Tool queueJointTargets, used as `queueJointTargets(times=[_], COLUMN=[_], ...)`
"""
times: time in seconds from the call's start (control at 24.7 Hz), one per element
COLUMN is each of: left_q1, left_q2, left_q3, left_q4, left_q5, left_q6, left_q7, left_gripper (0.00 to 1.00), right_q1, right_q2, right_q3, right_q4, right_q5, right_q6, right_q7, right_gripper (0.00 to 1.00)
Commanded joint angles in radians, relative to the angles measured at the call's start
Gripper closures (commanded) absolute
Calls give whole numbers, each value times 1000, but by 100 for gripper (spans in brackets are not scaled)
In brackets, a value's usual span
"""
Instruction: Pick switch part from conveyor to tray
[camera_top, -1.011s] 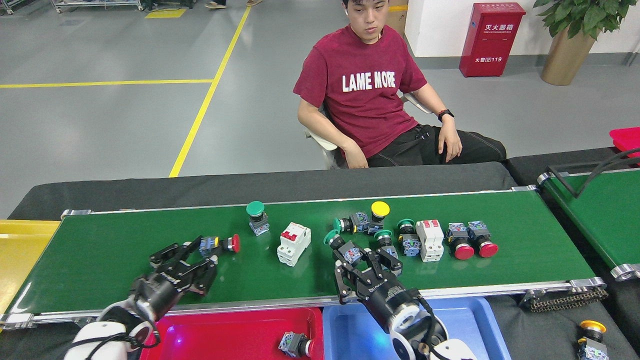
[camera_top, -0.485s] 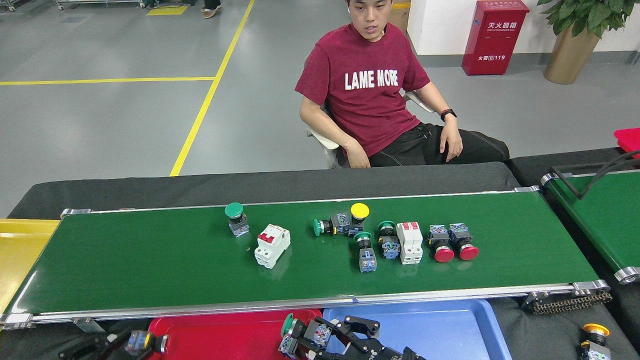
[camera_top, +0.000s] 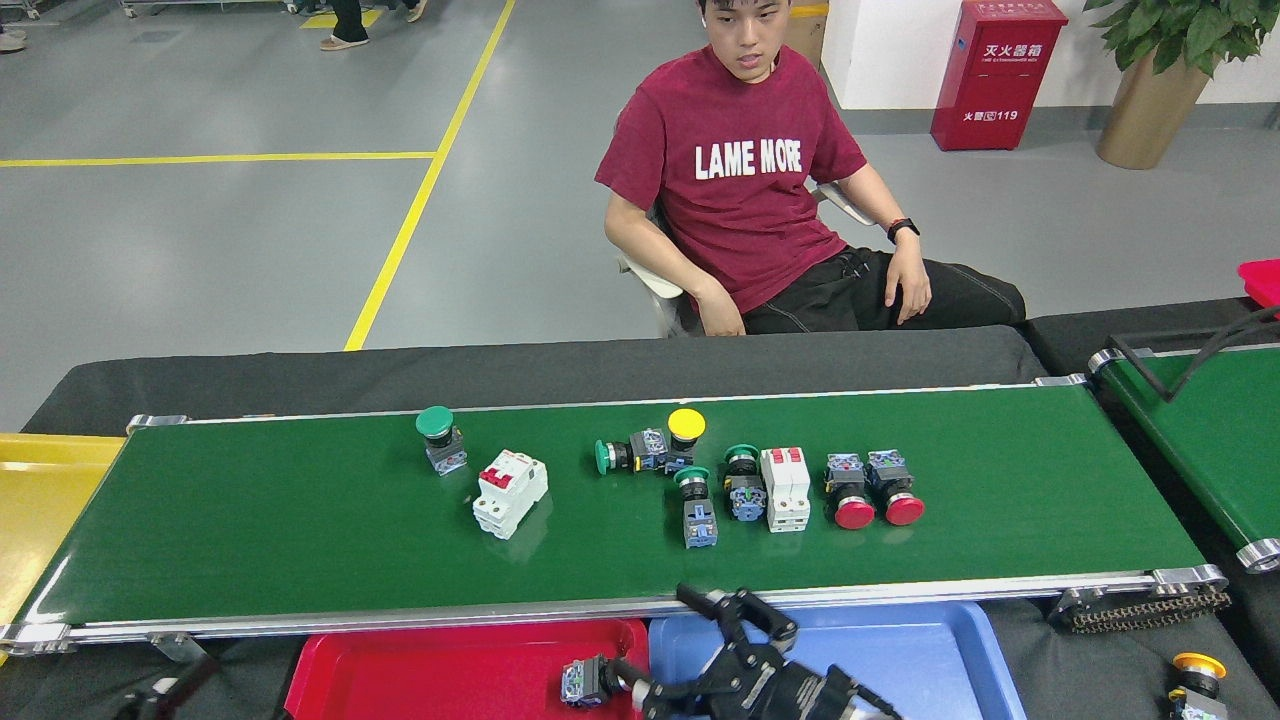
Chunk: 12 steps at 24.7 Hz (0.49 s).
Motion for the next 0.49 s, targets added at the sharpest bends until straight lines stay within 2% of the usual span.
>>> queueJointTargets(times=[0.0, 0.12, 0.24, 0.28, 0.4, 0.44], left_q1=[-9, -9, -28, -28, -60, -92], left_q2=[-1, 9, 19, 42, 104, 114], left_q3=[19, 19, 10, -4, -99, -145], left_q4=[-2, 3, 7, 13, 23, 23], left_q5=[-1, -1, -2, -1, -1, -1], left_q6=[128, 137, 134, 127, 97, 97], left_q7=[-3, -6, -55, -76, -98, -108], left_gripper=[0, 0, 0, 0, 0, 0], right_q1=[-12, 7, 73, 106, 195, 201], right_q2=[-6, -52, -61, -75, -101, -101], right_q3=[-41, -96, -113, -113, -105, -104], right_q4=[-8, -8, -8, -9, -17, -17], right_q5=[4, 35, 78, 84, 86, 87], right_q6=[109, 193, 332, 351, 350, 351], right_q7=[-59, -144, -195, -229, -286, -286], right_gripper=[7, 8, 8, 8, 8, 8])
